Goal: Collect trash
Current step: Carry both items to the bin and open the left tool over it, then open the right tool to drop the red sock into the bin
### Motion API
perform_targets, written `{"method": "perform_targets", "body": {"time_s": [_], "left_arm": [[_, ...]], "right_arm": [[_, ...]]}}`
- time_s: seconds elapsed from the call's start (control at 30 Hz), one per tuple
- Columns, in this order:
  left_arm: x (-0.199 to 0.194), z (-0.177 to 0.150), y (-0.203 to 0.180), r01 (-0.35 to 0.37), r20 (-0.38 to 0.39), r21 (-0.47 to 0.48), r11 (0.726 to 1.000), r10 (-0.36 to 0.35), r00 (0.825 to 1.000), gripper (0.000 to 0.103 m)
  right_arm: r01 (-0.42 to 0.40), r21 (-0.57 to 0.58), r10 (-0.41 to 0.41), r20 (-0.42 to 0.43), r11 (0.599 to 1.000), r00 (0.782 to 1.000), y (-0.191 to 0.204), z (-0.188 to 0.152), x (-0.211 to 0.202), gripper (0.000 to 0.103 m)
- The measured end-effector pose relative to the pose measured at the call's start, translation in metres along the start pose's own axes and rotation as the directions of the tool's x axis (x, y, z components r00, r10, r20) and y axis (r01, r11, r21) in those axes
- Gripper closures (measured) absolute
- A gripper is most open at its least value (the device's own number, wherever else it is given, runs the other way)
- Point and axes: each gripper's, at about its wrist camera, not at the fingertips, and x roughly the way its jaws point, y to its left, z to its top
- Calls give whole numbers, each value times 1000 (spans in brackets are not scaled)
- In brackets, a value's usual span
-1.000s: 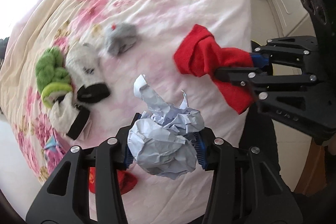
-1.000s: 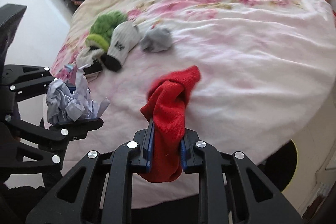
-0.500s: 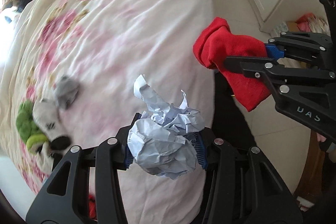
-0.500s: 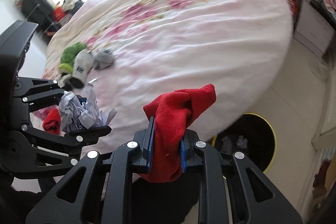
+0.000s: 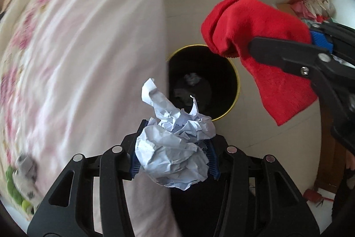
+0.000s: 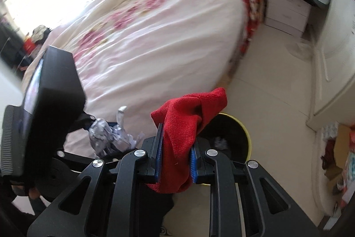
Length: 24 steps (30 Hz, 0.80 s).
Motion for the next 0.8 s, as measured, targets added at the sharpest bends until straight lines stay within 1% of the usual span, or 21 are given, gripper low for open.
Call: {"method": "perform_targets", "body": {"time_s": [0.07, 0.1, 0.17, 0.23, 0.27, 0.4, 0.47, 0.5, 0.57, 0.63, 0.67, 0.7, 0.73, 0.77, 0.8], "left_arm": [[14, 16, -10, 15, -16, 19, 1000, -15, 1000, 57], [19, 22, -13, 19, -19, 22, 1000, -19, 1000, 54], [32, 34, -18, 33, -36, 34, 999, -32, 999, 43], [41, 42, -19, 19, -46, 38, 999, -18, 999, 22], [44, 45, -19, 15, -43, 39, 999, -13, 999, 19], [52, 53, -15, 33, -36, 17, 999, -32, 999, 15], [51, 49, -12, 56, -20, -20, 998, -57, 998, 10], [53, 48, -10, 60, -35, -36, 998, -61, 998, 7], [54, 41, -8, 65, -62, -57, 996, -69, 996, 7], [56, 36, -8, 40, -73, -42, 998, -43, 996, 7], [56, 35, -8, 26, -77, -36, 999, -29, 997, 7], [56, 32, -8, 7, -76, -27, 1000, -9, 997, 7], [56, 30, -8, -5, -75, -19, 1000, 3, 997, 7], [55, 28, -8, -7, -75, -15, 1000, 6, 997, 7], [55, 26, -6, -10, -75, -15, 1000, 9, 997, 7]], "right_arm": [[19, 25, -19, -7, 999, 1000, -15, 1, 3, 85], [31, 40, -31, -15, 999, 999, -25, 1, 7, 85], [46, 55, -45, -31, 997, 999, -37, 0, 13, 85], [55, 69, -52, -43, 996, 998, -47, 0, 19, 85], [58, 73, -54, -51, 996, 997, -51, 0, 23, 85], [63, 75, -57, -83, 995, 995, -58, 1, 38, 85], [66, 73, -59, -99, 995, 993, -59, 1, 45, 84], [68, 74, -60, -105, 995, 993, -61, 1, 48, 84], [75, 73, -66, -128, 995, 990, -62, 2, 56, 78], [96, 59, -87, -145, 994, 986, -61, 3, 63, 76], [98, 59, -88, -148, 993, 985, -60, 4, 65, 67], [102, 58, -93, -149, 993, 984, -59, 3, 66, 62], [115, 54, -106, -153, 992, 983, -58, 4, 68, 55], [124, 52, -115, -160, 991, 980, -57, 4, 69, 43], [127, 52, -117, -161, 991, 980, -56, 4, 69, 39]]}}
